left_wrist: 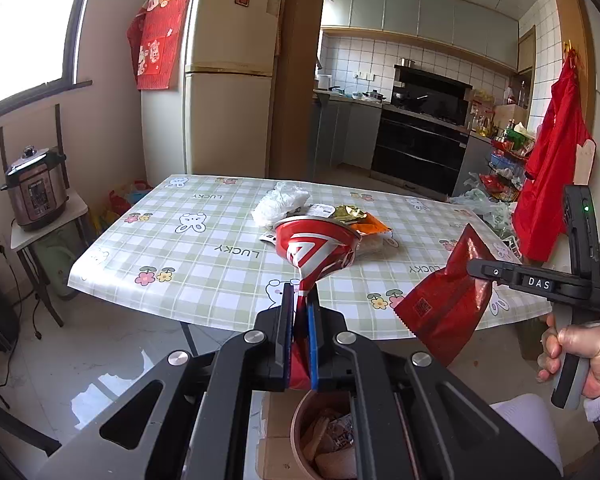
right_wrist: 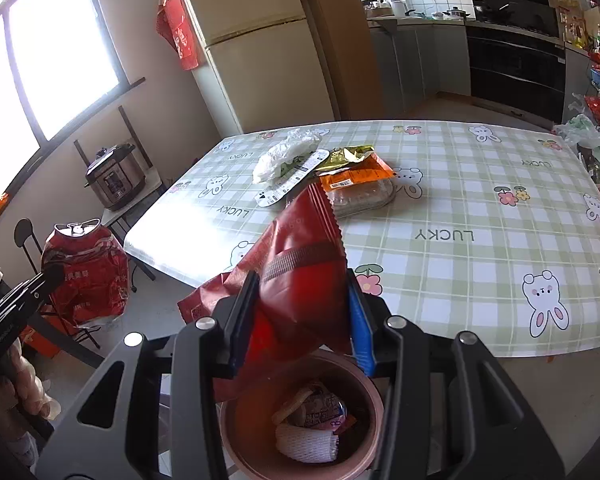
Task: Collect trash
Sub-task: 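Carry the red bag over the bin and open the right gripper while the left holds the can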
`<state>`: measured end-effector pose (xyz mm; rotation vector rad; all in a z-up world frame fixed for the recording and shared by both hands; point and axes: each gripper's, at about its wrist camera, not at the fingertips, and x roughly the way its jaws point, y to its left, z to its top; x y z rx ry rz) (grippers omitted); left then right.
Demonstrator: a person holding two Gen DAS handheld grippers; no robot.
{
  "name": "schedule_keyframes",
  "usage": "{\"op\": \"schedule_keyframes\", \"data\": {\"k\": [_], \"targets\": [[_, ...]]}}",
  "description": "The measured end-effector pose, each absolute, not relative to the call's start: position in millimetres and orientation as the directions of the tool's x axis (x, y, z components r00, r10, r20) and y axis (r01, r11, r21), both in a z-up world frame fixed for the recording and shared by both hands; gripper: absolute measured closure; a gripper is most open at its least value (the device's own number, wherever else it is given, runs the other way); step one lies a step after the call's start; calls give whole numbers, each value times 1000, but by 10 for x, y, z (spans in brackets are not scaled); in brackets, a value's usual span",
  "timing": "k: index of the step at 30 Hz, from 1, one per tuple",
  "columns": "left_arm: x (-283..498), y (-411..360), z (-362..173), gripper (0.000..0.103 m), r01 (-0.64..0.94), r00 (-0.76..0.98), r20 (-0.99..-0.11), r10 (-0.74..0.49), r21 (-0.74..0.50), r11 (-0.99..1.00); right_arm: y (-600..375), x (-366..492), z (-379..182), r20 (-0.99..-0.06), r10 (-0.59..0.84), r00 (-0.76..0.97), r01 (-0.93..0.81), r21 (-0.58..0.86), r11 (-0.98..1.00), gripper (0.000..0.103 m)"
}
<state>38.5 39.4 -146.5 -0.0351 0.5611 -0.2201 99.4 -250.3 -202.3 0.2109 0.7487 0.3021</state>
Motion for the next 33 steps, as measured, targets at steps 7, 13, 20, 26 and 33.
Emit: {"op": "schedule_keyframes", "data": {"k": [7, 13, 20, 26, 33], "targets": [[263, 371, -1437, 96, 214, 829, -509, -232, -94, 972, -2506, 764, -1982, -638, 328, 697, -216, 249, 944, 60], [180, 387, -1439, 96, 222, 828, -505, -241, -99, 970, -2497, 591, -1951, -644, 317, 696, -231, 217, 949, 59], [70, 426, -1411, 96, 227, 835, -493, -244, -96, 969, -2495, 446, -1915, -659, 307, 686, -241, 193, 951, 59], [59, 450, -1430, 96, 213, 836, -496, -235, -101, 972, -2346, 431, -1982, -694, 330, 640, -288, 181, 940, 59], [84, 451, -1442, 96, 215, 831, -502, -239, -106, 971, -2176, 480, -2129, -729, 367, 578, -327, 206, 922, 54]]}}
